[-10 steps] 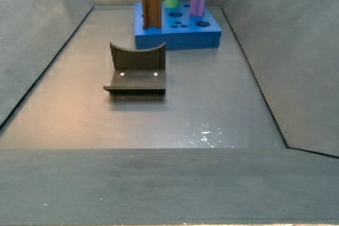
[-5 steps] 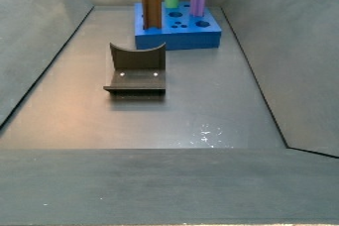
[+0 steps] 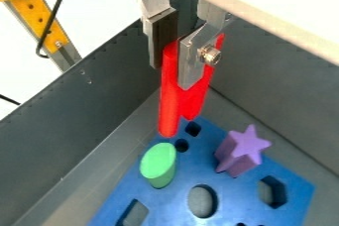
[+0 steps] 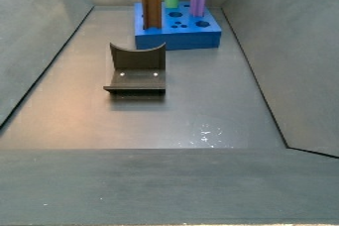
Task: Pick up the square-circle object. Move up. Place the square-circle object on the fixture. Regrasp the square-circle object. Move to above the board. Insert the square-circle object.
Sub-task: Insert the square-circle object.
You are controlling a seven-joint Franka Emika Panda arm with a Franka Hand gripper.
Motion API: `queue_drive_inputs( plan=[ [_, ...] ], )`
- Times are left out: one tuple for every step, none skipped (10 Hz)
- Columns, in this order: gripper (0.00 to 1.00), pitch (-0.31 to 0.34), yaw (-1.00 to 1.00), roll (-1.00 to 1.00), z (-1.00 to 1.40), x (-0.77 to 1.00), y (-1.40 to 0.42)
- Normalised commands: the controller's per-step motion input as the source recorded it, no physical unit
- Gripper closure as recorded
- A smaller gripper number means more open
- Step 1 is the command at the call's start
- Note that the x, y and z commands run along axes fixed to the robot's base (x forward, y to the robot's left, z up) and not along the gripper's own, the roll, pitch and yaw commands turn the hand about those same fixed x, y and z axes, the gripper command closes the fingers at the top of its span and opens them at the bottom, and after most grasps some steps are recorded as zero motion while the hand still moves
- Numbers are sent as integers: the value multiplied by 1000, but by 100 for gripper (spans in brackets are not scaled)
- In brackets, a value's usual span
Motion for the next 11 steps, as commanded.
queue_drive_inputs(
  plan=[
    [100,-1,0,77,-571,343,77],
    [100,-64,120,66,-431,0,426],
    [100,-40,363,14,-266,0,351],
    [100,-104,551,29,-271,0,6],
    [100,-180,771,134,-329,-234,-154],
    [100,-253,697,77,-303,-334,-280],
    [100,10,0,0,0,0,0],
    [100,-3,0,0,-111,0,0],
    [100,-14,-31,-20,-357,280,0],
    [100,0,-26,-21,-526,351,0],
    [100,-27,0,-54,-46,151,-14]
  ],
)
